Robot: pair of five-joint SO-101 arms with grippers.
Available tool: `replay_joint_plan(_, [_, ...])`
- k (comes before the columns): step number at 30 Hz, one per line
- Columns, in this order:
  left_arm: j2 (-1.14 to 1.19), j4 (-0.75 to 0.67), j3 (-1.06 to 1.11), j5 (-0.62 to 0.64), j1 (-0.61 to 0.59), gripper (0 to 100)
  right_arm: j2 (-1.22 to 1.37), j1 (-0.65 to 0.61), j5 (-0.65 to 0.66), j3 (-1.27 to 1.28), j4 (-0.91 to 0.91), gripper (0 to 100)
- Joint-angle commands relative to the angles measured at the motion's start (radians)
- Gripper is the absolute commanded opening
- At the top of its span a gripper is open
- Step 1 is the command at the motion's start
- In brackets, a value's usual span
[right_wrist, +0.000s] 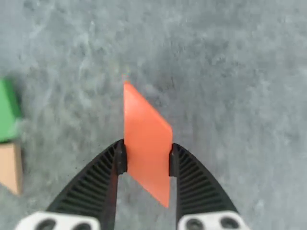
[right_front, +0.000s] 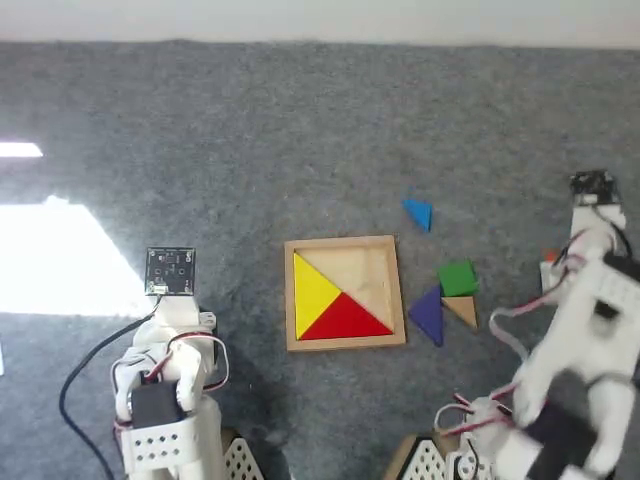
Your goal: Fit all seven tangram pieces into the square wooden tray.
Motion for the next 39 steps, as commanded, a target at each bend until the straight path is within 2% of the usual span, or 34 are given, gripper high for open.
replay_joint_plan(1, [-0.018, 0.003, -0.013, 0.0, -0.008, 1, 0.133, -0.051, 0.005, -0.16, -0.019, 0.6])
replay_joint_plan(6, [-0.018, 0.003, -0.013, 0.0, -0.008, 1, 0.283, -0.059, 0.002, -0.239, -0.012, 2.5])
replay_joint_plan(10, [-0.018, 0.003, -0.013, 0.0, -0.008, 1, 0.346, -0.062, 0.005, -0.239, 0.005, 21.6])
replay_joint_plan(12, [-0.018, 0.003, -0.013, 0.0, -0.008, 1, 0.343, -0.062, 0.005, -0.241, 0.008, 27.7])
replay_joint_plan(15, [-0.018, 0.003, -0.013, 0.0, -0.008, 1, 0.297, -0.064, 0.0, -0.242, 0.008, 25.5])
replay_joint_plan(21, [-0.018, 0.003, -0.013, 0.0, -0.008, 1, 0.174, -0.068, -0.002, -0.239, 0.047, 12.2])
replay_joint_plan(26, [-0.018, 0.003, -0.013, 0.0, -0.008, 1, 0.183, -0.056, -0.003, -0.238, 0.013, 14.4])
replay_joint_plan(34, [-0.018, 0.003, -0.013, 0.0, -0.008, 1, 0.406, -0.035, 0.005, -0.245, -0.097, 15.6])
replay_joint_plan(39, [-0.018, 0.003, -0.013, 0.0, -0.008, 1, 0.435, 0.002, 0.0, -0.285, -0.105, 15.5])
